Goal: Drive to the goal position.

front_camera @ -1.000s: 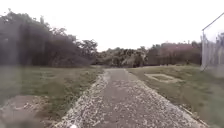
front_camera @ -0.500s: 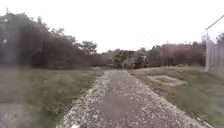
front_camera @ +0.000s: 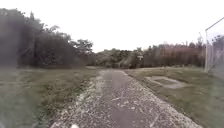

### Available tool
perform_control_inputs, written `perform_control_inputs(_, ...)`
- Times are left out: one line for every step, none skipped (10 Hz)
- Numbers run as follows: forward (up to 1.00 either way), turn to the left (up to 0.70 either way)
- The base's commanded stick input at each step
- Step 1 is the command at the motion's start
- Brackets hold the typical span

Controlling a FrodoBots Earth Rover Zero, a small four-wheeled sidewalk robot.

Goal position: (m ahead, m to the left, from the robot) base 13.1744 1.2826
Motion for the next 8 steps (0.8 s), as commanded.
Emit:
perform_control_inputs(0.85, 0.01)
perform_control_inputs(0.85, 0.01)
perform_control_inputs(0.85, 0.01)
perform_control_inputs(0.85, 0.01)
perform_control_inputs(0.85, 0.01)
perform_control_inputs(0.85, 0.01)
perform_control_inputs(0.85, 0.01)
perform_control_inputs(0.85, 0.01)
